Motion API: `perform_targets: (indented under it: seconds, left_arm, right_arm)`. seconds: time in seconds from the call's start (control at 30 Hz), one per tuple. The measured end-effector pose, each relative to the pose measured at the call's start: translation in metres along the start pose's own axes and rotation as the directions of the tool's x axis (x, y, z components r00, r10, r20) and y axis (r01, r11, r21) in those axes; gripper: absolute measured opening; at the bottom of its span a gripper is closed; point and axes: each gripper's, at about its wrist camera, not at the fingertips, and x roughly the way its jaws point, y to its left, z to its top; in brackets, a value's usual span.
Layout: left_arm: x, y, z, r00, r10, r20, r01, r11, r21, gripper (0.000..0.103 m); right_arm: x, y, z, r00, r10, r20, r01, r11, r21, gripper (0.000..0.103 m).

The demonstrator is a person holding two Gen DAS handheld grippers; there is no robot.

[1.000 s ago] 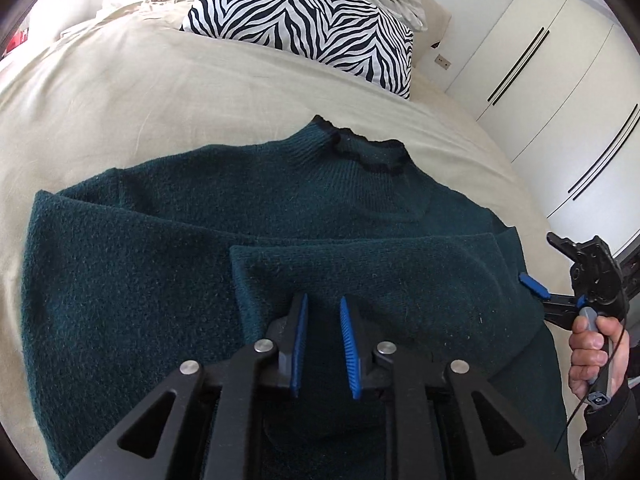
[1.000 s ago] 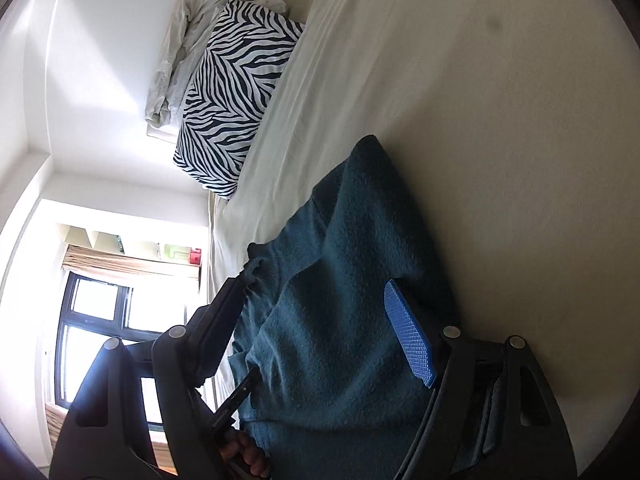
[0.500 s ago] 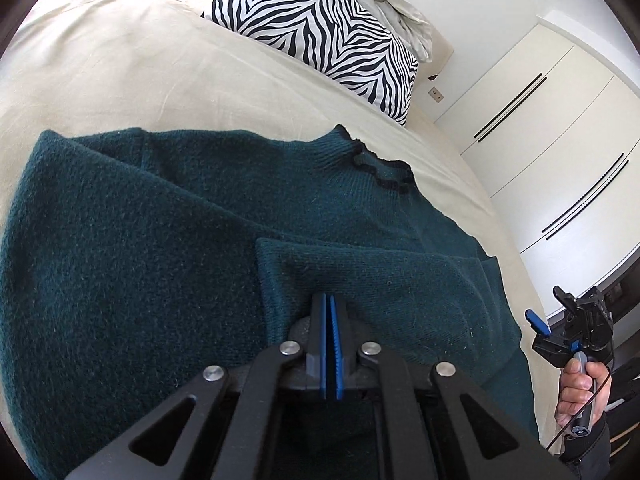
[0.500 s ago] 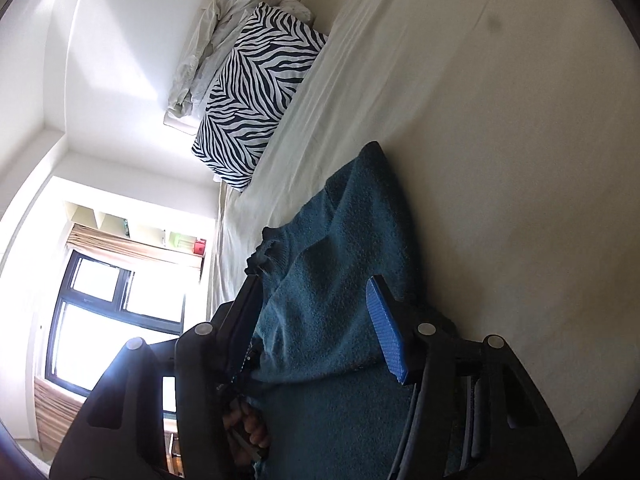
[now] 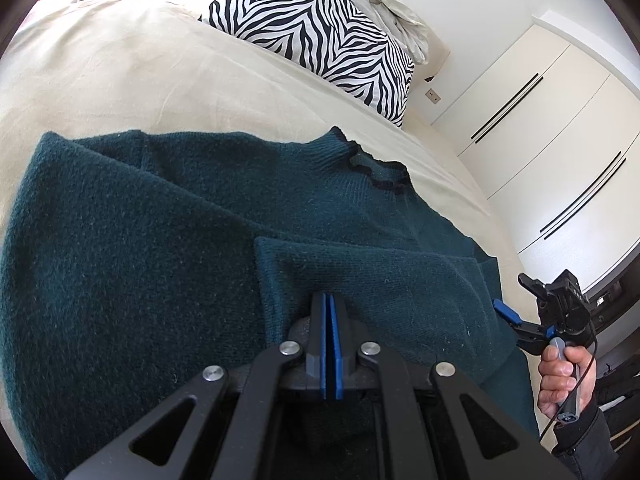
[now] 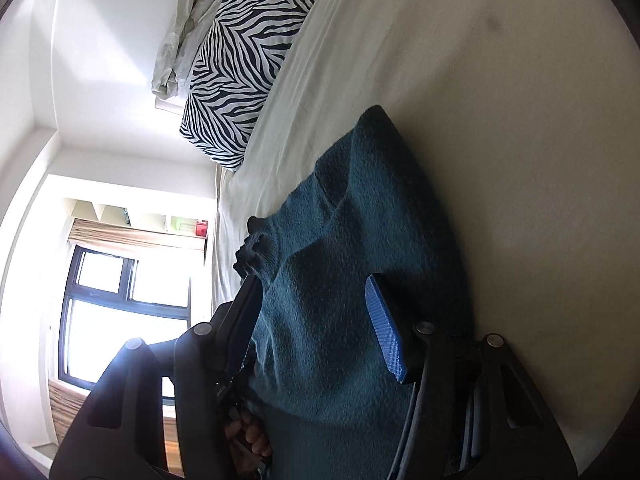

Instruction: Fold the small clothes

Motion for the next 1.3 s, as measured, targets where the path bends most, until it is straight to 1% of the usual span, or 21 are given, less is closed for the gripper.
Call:
perform_targets:
  seconds: [0.07,0.13,0.2,0.27,0.33,0.37,0.4,0.43,0.47,0.5,0.57,0.63,0.7,0.77,0.83,0.9,0.97,1.03,1.1,1.17,1.3]
  left_arm:
    - [-0.007,-0.004,-0.003,1.000,0.017,-0.008,-0.017,1.000,0.003,0.007]
    - [-0.017,-0.008,-0.009,0.999,0.047,-0.008,-0.046,0.999,0.009,0.007]
    - [-0.025,-0.014,-0.015,0.997,0.073,-0.008,-0.073,0.997,0.027,0.010]
    - [-0.030,-0.022,-0.021,0.995,0.102,-0.010,-0.102,0.993,0.058,0.014]
    - [-0.038,-0.028,-0.025,0.993,0.117,-0.009,-0.116,0.990,0.077,0.025]
    - [-0.043,-0.030,-0.027,0.992,0.124,-0.008,-0.123,0.989,0.082,0.028]
    - [-0.051,-0.032,-0.030,0.991,0.135,-0.003,-0.134,0.987,0.086,0.039]
    - [-0.061,-0.033,-0.034,0.988,0.156,0.006,-0.156,0.984,0.089,0.059]
    - [-0.072,-0.032,-0.040,0.985,0.173,0.018,-0.174,0.981,0.085,0.065]
    - [-0.087,-0.030,-0.048,0.984,0.178,0.030,-0.180,0.981,0.075,0.069]
    - [-0.118,-0.022,-0.066,0.984,0.175,0.043,-0.177,0.983,0.041,0.071]
    - [-0.149,-0.013,-0.088,0.981,0.188,0.050,-0.188,0.982,-0.010,0.074]
    - [-0.177,-0.006,-0.112,0.978,0.201,0.052,-0.198,0.979,-0.055,0.074]
    - [-0.200,0.002,-0.137,0.976,0.212,0.046,-0.208,0.974,-0.091,0.074]
    - [-0.216,0.010,-0.160,0.973,0.231,0.016,-0.227,0.966,-0.125,0.074]
    - [-0.226,0.016,-0.181,0.974,0.226,-0.025,-0.227,0.963,-0.145,0.074]
    - [-0.236,0.017,-0.200,0.973,0.227,-0.041,-0.230,0.962,-0.144,0.074]
    - [-0.243,0.012,-0.213,0.973,0.224,-0.051,-0.228,0.966,-0.123,0.074]
    - [-0.246,0.004,-0.223,0.978,0.194,-0.072,-0.202,0.972,-0.118,0.074]
    - [-0.246,-0.001,-0.235,0.981,0.162,-0.106,-0.174,0.977,-0.120,0.074]
    - [-0.247,-0.014,-0.249,0.978,0.159,-0.137,-0.171,0.982,-0.079,0.074]
  right_arm:
    - [-0.016,0.002,-0.019,0.999,-0.041,-0.001,0.041,0.998,-0.044,0.053]
    - [-0.027,0.000,-0.034,0.999,-0.048,-0.024,0.047,0.998,-0.052,0.053]
    - [-0.038,0.003,-0.045,0.997,-0.078,-0.013,0.077,0.994,-0.073,0.053]
    - [-0.049,0.009,-0.054,0.998,-0.061,0.008,0.061,0.993,-0.103,0.055]
    - [-0.049,0.010,-0.059,0.999,-0.033,0.002,0.034,0.995,-0.096,0.056]
    - [-0.049,0.008,-0.063,0.999,-0.036,0.000,0.036,0.995,-0.097,0.056]
    - [-0.046,0.004,-0.067,0.998,-0.058,-0.004,0.057,0.992,-0.113,0.057]
    - [-0.041,0.000,-0.070,0.996,-0.085,-0.017,0.082,0.987,-0.139,0.057]
    - [-0.040,-0.003,-0.074,0.995,-0.097,-0.013,0.094,0.984,-0.149,0.054]
    - [-0.047,-0.002,-0.078,0.995,-0.102,-0.001,0.100,0.985,-0.142,0.054]
    - [-0.065,0.001,-0.092,0.992,-0.123,0.008,0.123,0.985,-0.117,0.056]
    - [-0.087,0.009,-0.114,0.994,-0.107,0.027,0.110,0.983,-0.148,0.057]
    - [-0.111,0.017,-0.141,0.989,-0.137,0.048,0.144,0.970,-0.195,0.057]
    - [-0.137,0.020,-0.169,0.986,-0.150,0.067,0.162,0.959,-0.231,0.057]
    - [-0.162,0.016,-0.194,0.979,-0.186,0.078,0.200,0.950,-0.239,0.057]
    - [-0.188,0.005,-0.217,0.969,-0.225,0.098,0.243,0.941,-0.237,0.057]
    - [-0.209,-0.010,-0.236,0.959,-0.267,0.094,0.281,0.935,-0.217,0.057]
    - [-0.230,-0.028,-0.252,0.940,-0.326,0.100,0.340,0.919,-0.201,0.057]
    - [-0.248,-0.042,-0.265,0.925,-0.364,0.106,0.378,0.909,-0.177,0.057]
    - [-0.264,-0.054,-0.274,0.924,-0.367,0.106,0.380,0.913,-0.151,0.055]
    - [-0.280,-0.060,-0.290,0.920,-0.381,0.089,0.391,0.905,-0.169,0.055]
